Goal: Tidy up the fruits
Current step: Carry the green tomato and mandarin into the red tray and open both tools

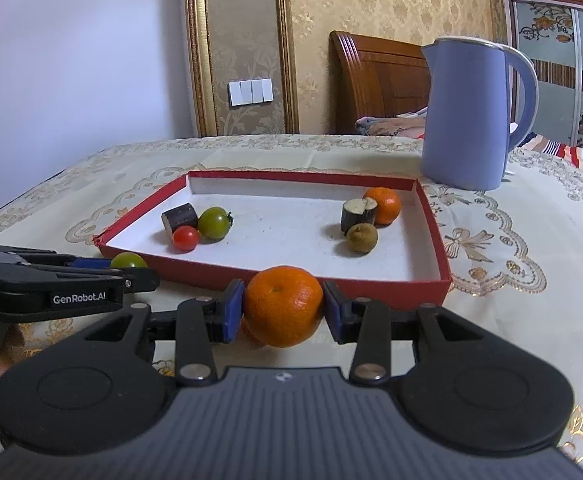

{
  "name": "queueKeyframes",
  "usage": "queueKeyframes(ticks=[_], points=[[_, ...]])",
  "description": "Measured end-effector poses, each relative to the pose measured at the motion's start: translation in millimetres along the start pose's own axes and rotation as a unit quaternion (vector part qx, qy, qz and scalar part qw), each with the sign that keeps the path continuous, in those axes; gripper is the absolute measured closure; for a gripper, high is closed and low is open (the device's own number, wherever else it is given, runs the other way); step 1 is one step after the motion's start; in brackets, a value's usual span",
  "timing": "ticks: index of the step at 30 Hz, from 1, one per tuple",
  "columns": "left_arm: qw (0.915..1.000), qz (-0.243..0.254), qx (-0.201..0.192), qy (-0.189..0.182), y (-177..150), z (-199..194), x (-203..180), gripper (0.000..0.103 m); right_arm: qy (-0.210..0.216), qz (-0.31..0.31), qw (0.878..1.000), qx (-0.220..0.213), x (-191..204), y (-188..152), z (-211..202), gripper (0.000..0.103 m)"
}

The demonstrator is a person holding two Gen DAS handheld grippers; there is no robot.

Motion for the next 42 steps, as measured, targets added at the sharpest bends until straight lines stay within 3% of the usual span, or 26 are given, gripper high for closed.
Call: queueKeyframes(ticks=[12,22,30,34,42], points=[[0.9999,0.007,-0.011,0.0,20.5,17.9,-17.7,0.069,-0.03,0.001,0.999,-0.012,-17.4,22.1,26.4,0.063],[0.9996,-0.018,0.009,0.018,28.7,54.6,-5.5,0.069,-0.048,0.012,0.998,0.031,-33.1,13.4,69.6,0.063],[0.999,-0.01,0.005,0.044,30.1,73.0,-2.4,0.069,-0.059,0.014,0.996,0.062,-38.6,-3.0,96.6,0.063],[0.9977,0.015,-0.004,0.066,35.1,84.6,-4.3,0.069,-0.07,0.014,0.996,0.058,-41.6,-1.3,104.7,0.063],[0.9962,-0.002,-0.015,0.085,42.2,96.8,5.6,0.069,-0.096,-0.004,0.994,0.051,-46.5,3.8,121.7,0.063]])
Point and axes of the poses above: each gripper's, at about its wrist camera, not at the fingertips, and z roughly the way its jaws point, x to its left, y to its top, the point moved 9 cm from there along z, roughly the way its jaws point, and after that the axes turned 14 degrees about -x, right-handed, at the moved point
